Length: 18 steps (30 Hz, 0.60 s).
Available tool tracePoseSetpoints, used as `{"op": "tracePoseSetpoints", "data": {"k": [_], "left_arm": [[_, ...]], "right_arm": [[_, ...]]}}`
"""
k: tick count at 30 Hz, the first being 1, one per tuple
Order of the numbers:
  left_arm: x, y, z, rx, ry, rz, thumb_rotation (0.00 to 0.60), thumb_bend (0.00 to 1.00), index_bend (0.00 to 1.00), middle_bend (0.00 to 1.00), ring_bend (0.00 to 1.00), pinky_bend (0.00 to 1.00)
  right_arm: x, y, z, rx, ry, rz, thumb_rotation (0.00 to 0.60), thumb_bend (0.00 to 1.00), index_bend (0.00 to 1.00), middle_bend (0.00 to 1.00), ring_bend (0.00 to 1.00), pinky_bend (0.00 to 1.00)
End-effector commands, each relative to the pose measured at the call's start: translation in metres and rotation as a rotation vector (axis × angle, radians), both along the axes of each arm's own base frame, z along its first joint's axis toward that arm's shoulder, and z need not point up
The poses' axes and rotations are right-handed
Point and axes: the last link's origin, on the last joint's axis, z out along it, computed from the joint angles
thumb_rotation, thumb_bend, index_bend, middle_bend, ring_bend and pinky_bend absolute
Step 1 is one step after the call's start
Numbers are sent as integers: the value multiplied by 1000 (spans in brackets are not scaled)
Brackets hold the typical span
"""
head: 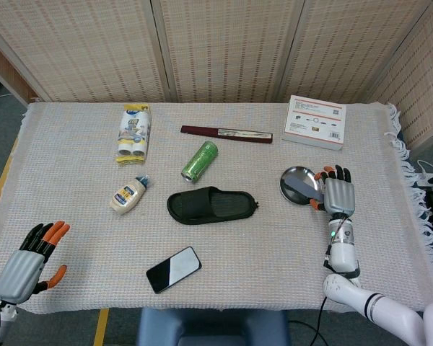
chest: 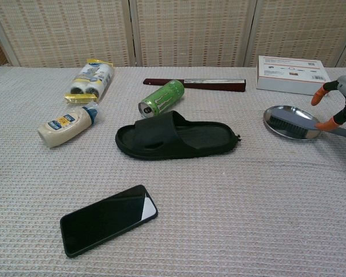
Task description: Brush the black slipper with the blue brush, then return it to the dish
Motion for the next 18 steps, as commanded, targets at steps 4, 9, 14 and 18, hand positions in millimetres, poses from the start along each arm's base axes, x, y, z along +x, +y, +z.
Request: {"op": "tracePoseSetpoints", "data": {"k": [4,9,14,18], "left_arm": [[-1,2,1,1,-3,8,600,399,0,0,0,30],[-3,1,1,-5,-2,15,600,399,0,0,0,31],[-2,1,2,-3,-4,15,600,399,0,0,0,32],[-3,2,2,-5,-4,20,600,399,0,0,0,32]], "right_arm": [[9,-6,-9,35,-9,-16,600,133,316,155,0,0],[10,-9,-13,43,11,-28,600,133,315,156,0,0],[8,-13,-16,43,45,-47,600,133,315,156,0,0],[5,-14,-19,53,54,-63,600,133,324,156,0,0]]}}
